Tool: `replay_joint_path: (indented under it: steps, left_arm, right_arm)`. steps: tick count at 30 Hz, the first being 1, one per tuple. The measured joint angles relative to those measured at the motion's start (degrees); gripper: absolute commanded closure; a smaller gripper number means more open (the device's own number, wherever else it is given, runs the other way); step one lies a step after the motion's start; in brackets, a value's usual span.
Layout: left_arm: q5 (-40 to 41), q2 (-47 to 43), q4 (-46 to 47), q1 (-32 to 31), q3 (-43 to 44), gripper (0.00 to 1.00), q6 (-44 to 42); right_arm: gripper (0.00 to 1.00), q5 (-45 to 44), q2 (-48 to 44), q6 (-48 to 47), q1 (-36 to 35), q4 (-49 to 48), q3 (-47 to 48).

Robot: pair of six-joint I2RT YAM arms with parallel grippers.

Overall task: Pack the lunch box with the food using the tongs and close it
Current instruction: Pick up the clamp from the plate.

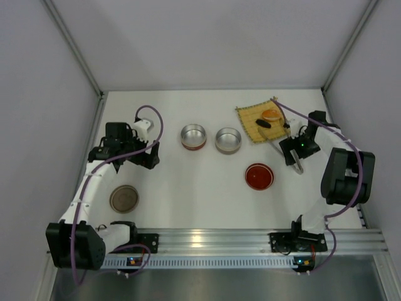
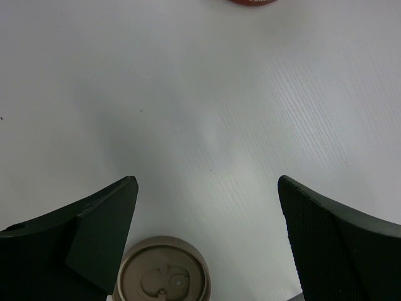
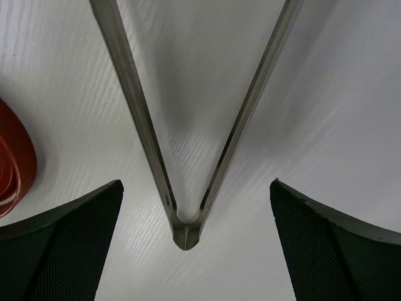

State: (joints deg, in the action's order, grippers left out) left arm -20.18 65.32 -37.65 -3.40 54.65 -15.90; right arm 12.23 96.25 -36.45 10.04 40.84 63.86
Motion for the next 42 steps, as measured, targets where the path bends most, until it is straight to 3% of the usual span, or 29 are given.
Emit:
replay_joint_path:
  steps: [19,22,29,32,42]
  left_arm:
    - [-0.15,3.52,0.33,0.00,0.11,0.02,-0.35]
    - [-0.11,3.58,0.35,0.00,0.24,0.02,-0.39]
    - [-0.04,3.58,0.35,0.00,0.55,0.02,-0.55]
    - [0.07,3.58,0.35,0.00,0.66,0.02,-0.55]
    - [0.07,3.10,0.31,0.00,0.74,0.02,-0.50]
  right_arm:
    - [0.01,2.45,7.56,1.64,-2.49,-9.49,2.08]
    - [0.05,2.56,8.20,1.53,-2.49,-10.01,2.69]
    - [0.37,2.82,8.28,0.17,-2.40,-10.64,2.54]
    - [0.45,3.54,7.87,-0.37,-2.29,-11.02,2.01]
    - [0.49,8.39,2.32,-2.45,3.41,-2.67,0.76]
